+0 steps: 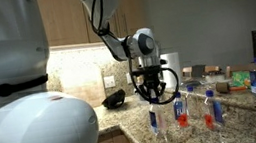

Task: Throw the four bottles on the right into the bin on the floor

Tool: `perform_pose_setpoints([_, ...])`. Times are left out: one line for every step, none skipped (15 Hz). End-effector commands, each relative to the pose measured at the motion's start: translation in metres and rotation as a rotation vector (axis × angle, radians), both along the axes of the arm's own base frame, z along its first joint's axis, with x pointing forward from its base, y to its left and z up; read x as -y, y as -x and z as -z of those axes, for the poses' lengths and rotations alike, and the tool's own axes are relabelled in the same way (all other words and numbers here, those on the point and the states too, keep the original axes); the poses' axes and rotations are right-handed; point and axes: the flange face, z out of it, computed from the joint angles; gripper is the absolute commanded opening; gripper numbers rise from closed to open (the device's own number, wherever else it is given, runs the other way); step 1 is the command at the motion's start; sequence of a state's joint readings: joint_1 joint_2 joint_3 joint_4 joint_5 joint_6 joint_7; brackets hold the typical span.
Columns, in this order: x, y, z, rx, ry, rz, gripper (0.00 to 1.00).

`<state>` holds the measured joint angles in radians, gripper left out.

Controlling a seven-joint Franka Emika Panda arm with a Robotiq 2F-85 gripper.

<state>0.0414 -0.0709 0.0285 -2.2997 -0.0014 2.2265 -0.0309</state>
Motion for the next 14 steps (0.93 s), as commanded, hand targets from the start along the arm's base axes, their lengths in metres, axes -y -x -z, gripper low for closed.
perform_pose_setpoints([0.004,-0.001,0.001,-0.015,0.008,0.026,0.10])
perform_pose_setpoints([0.005,0.000,0.001,-0.018,0.008,0.026,0.13])
perform_pose_setpoints([0.006,0.001,0.000,-0.018,0.008,0.027,0.13])
perform_pose_setpoints([0.007,0.003,-0.002,-0.015,0.005,0.029,0.13])
perform_pose_setpoints([0.009,0.005,-0.005,-0.011,0.003,0.033,0.13])
perform_pose_setpoints([0.014,0.009,-0.010,-0.003,0.000,0.042,0.13])
perform_pose_setpoints([0.021,0.013,-0.016,0.003,-0.005,0.053,0.13])
perform_pose_setpoints([0.030,0.019,-0.023,-0.004,-0.006,0.071,0.13])
perform_pose_setpoints([0.044,0.027,-0.029,-0.016,-0.010,0.095,0.13])
perform_pose_setpoints([0.057,0.034,-0.035,-0.037,-0.025,0.095,0.13])
perform_pose_setpoints([0.074,0.041,-0.042,-0.040,-0.030,0.136,0.13])
perform_pose_setpoints([0.095,0.048,-0.049,-0.058,-0.040,0.181,0.13])
perform_pose_setpoints([0.114,0.056,-0.054,-0.082,-0.036,0.230,0.13])
perform_pose_setpoints([0.134,0.066,-0.061,-0.113,-0.067,0.228,0.13])
